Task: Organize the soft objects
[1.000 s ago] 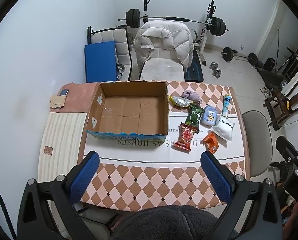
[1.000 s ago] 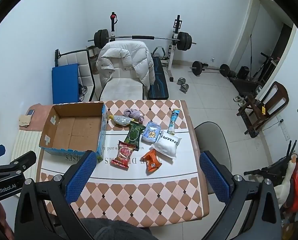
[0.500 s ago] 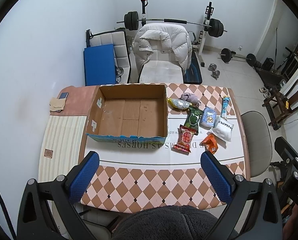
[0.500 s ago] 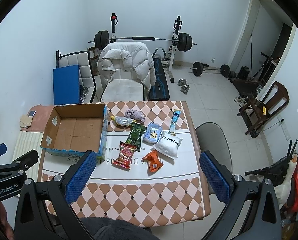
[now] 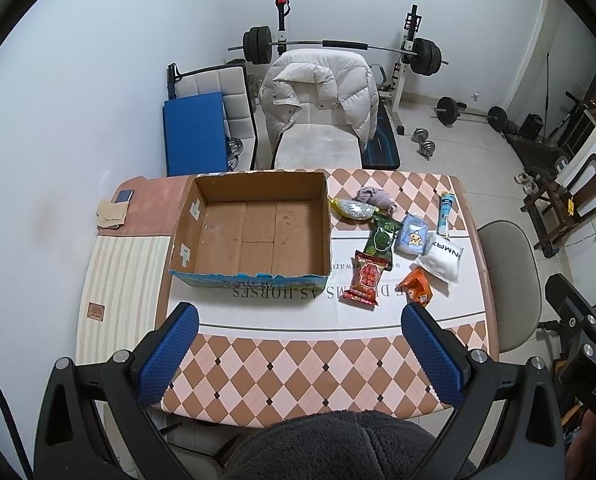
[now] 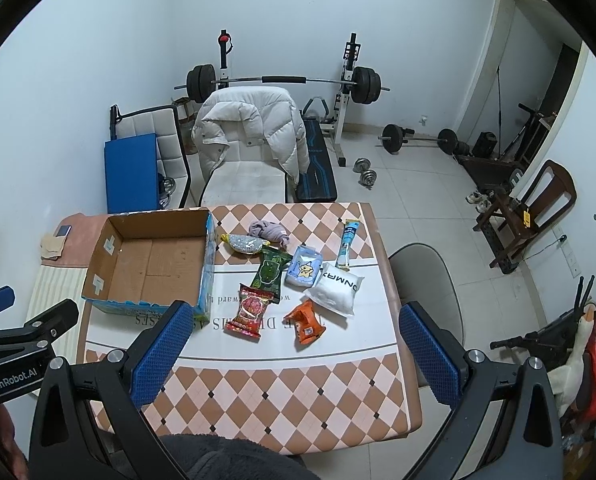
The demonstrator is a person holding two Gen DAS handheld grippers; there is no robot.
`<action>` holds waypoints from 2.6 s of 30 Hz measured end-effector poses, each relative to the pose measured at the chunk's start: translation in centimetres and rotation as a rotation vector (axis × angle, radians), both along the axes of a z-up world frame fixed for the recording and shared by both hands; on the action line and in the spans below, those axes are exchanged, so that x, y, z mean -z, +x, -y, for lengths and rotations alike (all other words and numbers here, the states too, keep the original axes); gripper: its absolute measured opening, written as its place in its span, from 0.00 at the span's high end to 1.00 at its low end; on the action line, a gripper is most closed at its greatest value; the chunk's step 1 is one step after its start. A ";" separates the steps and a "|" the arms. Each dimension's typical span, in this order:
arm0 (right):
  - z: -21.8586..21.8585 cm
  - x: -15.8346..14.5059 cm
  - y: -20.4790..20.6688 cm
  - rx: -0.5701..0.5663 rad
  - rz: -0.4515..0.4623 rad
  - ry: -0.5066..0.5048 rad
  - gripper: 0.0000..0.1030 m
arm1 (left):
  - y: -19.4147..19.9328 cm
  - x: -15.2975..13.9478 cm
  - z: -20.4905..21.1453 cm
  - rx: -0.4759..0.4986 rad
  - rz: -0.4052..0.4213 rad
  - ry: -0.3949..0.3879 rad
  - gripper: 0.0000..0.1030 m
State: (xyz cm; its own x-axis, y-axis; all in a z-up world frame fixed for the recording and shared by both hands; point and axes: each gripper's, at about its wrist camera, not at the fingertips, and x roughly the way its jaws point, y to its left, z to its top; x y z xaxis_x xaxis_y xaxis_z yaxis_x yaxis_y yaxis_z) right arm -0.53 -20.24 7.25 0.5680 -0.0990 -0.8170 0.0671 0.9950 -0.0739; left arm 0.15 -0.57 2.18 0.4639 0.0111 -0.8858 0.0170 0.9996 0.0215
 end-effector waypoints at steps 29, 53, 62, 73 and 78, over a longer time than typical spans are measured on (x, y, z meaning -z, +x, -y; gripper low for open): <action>-0.5 -2.3 0.9 -0.003 0.022 0.009 0.00 | -0.7 -0.4 -0.4 -0.008 0.041 -0.004 0.00; -0.4 -1.5 0.9 0.009 0.013 0.049 0.00 | 0.2 -0.1 -0.6 -0.002 0.049 -0.006 0.00; 7.8 5.8 9.1 0.178 -0.148 0.238 0.00 | 10.4 5.9 4.0 0.092 -0.035 0.065 0.00; 18.2 30.8 23.3 0.331 -0.525 0.290 0.00 | 25.6 26.0 15.0 0.293 -0.413 0.115 0.09; 18.8 38.0 26.1 0.340 -0.632 0.285 0.00 | 29.0 35.1 18.3 0.317 -0.580 0.135 0.12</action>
State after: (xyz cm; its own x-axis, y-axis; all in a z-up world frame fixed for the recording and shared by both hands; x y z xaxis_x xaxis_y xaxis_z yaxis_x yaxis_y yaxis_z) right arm 25.61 -39.09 -30.77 -0.0390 0.0780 -0.9962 0.4031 0.9135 0.0557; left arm 29.11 -18.85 -32.88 -0.0877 0.0807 -0.9929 0.3557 0.9335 0.0445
